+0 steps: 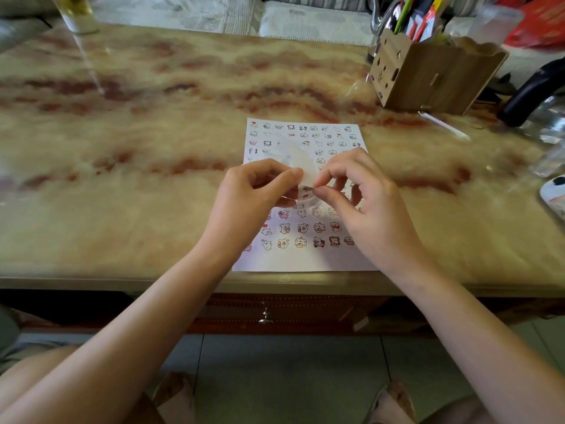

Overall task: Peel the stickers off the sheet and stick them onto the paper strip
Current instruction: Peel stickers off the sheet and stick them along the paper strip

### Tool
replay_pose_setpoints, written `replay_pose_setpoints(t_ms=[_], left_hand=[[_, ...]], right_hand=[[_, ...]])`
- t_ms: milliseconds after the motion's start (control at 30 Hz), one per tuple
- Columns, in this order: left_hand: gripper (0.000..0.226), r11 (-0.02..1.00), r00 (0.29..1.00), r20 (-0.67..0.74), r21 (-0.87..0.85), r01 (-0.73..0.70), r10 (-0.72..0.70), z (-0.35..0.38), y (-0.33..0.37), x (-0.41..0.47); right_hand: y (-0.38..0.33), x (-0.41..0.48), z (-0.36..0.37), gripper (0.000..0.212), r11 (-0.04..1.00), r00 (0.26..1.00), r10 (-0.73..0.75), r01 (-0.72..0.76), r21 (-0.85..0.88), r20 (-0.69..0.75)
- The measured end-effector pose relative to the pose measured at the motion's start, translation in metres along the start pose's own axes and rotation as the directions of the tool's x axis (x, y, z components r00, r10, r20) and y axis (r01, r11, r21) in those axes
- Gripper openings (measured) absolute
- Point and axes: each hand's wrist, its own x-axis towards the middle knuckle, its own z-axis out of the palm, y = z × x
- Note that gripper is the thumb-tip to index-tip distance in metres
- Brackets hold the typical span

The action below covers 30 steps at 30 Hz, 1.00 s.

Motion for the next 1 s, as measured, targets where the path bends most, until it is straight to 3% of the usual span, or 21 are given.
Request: replay_pose_setpoints(t_ms=[100, 300, 400, 533, 700, 1000], left_hand=[[0.016, 1.000, 1.000, -0.014, 0.017, 0.005, -0.004, 0.000, -0.001, 0.000], [0.015, 0.998, 0.999, -0.028, 0.063, 0.020, -0.018, -0.001, -0.002, 0.001], [0.014, 0.994, 1.000, -0.029, 0.111, 0.009, -0.005, 0.000, -0.003, 0.000], [0.013, 0.992, 0.999, -0.033, 0.123, -0.010, 0.014, 0.001, -0.003, -0.001], [0.013, 0.989, 0.999, -0.040, 0.147, -0.027, 0.034, 0.003, -0.003, -0.002], [0.013, 0.985, 0.999, -0.044, 0.174, -0.020, 0.028, 0.004, -0.003, -0.002]], right_hand=[[-0.004, -0.002, -0.006, 0.004, 0.999, 0.999, 0.019, -0.021, 0.047, 0.026], [-0.005, 0.000, -0.032, 0.010, 0.882, 0.954, 0.287, -0.300, 0.364, 0.090], [0.004, 0.002, -0.053, 0.003, 0.797, 0.867, 0.469, -0.497, 0.342, 0.168], [0.020, -0.005, -0.065, 0.004, 0.729, 0.746, 0.616, -0.662, 0.177, 0.252], [0.024, -0.016, -0.062, 0.003, 0.692, 0.690, 0.661, -0.713, 0.119, 0.294], [0.028, -0.022, -0.054, 0.006, 0.724, 0.711, 0.641, -0.686, 0.081, 0.288]])
